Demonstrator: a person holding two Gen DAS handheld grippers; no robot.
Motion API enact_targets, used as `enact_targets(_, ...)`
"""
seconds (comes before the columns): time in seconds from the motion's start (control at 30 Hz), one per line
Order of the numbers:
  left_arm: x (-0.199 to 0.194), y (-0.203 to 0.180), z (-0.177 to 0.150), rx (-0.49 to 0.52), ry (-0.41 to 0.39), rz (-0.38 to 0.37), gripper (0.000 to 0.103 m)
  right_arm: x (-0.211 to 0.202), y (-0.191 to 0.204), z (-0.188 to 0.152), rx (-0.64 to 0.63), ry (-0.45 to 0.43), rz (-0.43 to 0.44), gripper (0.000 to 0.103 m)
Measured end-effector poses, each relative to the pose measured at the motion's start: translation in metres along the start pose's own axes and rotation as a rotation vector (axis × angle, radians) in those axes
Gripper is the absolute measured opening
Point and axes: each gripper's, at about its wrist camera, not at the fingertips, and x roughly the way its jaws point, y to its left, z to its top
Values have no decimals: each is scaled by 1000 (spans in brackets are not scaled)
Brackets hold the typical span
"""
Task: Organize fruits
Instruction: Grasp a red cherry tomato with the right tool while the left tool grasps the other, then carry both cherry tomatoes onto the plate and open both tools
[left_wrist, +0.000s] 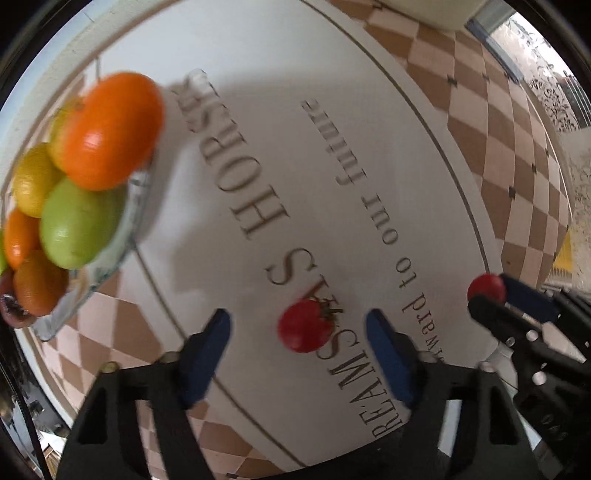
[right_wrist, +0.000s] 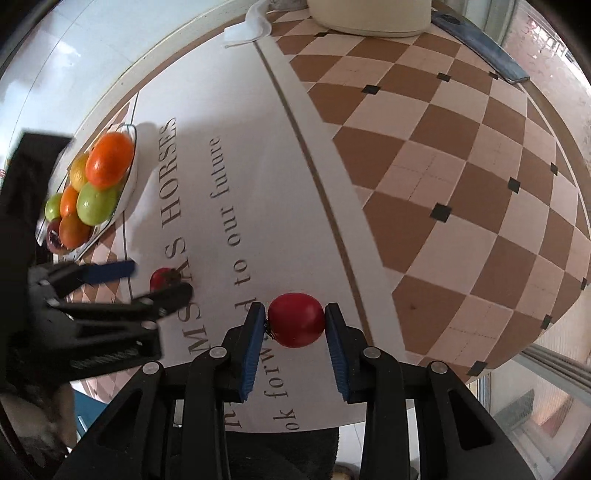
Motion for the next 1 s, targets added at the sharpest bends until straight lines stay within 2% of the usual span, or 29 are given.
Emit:
enact_targets(0.2,1,5,3,-21,-20,-42,32,-1,9,11,-22,-1,8,36)
enact_targets(0.47,-23,43,-3,-126,-83,-95,28,-17,44,30,-107,-23,34,36)
enact_targets(0.67,-60,107,-19,-298,-156,-138,28,-17,97,44,-210,-24,93,36)
enact_targets(0.8,-89,149,-39,-424,-219,-196,28,-14,136,54,-270,-21,148,36)
enact_targets(0.9,-111,175,-35,-478,-261,-224,28,-11,161,61,-295,-10,213,36)
enact_targets(1.0,-125,201,-23,-506,-295,-197,28,-9,185,71,-322,-16,247,36)
